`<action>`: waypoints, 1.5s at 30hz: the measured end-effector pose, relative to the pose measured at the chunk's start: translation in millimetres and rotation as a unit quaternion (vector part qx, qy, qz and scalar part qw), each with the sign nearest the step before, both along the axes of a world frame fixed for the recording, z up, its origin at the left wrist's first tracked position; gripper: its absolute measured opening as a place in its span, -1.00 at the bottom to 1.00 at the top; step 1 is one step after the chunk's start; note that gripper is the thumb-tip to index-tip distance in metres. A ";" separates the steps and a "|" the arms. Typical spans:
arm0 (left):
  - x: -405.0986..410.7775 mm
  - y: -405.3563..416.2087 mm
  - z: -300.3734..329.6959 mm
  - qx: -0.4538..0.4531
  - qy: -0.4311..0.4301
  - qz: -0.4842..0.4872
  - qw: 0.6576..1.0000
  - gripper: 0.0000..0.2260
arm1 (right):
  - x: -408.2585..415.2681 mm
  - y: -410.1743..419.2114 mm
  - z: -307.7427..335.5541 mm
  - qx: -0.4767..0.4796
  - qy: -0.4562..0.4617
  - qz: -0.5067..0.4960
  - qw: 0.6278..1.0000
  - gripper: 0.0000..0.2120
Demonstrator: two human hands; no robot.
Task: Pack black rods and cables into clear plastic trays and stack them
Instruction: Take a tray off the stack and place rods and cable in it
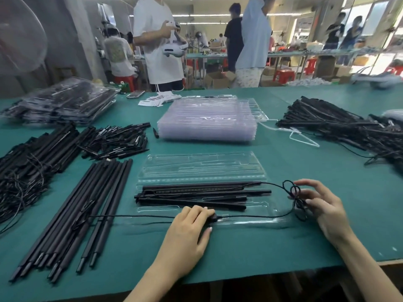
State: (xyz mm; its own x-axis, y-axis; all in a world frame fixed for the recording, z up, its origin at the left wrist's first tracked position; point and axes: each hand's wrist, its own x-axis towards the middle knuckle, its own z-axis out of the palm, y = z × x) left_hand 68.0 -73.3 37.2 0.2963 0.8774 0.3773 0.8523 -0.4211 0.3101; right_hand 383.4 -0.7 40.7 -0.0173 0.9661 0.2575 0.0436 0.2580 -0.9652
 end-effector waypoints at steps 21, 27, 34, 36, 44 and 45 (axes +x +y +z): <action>16.2 79.6 3.3 -0.177 0.144 0.002 0.974 -0.37 | 12.1 9.1 28.4 0.328 -0.441 0.036 0.834 -0.71; 16.2 79.7 6.1 -0.181 0.145 0.002 0.973 -0.36 | 19.9 13.2 41.8 0.402 -0.609 0.026 0.683 -0.64; 20.6 77.0 3.3 -0.173 0.128 0.032 0.976 -0.37 | -14.0 -7.5 36.8 0.136 -0.419 -0.062 0.895 -0.59; 21.9 76.3 3.0 -0.170 0.123 0.040 0.977 -0.38 | -24.6 -9.0 33.2 0.083 -0.422 -0.111 0.896 -0.73; 22.7 73.9 -0.1 -0.158 0.111 0.046 0.980 -0.39 | -66.9 -20.3 34.2 -0.040 -0.559 -0.227 0.796 -0.81; 22.5 74.1 -0.3 -0.156 0.111 0.046 0.980 -0.39 | -69.9 -19.2 34.7 -0.038 -0.564 -0.229 0.792 -0.79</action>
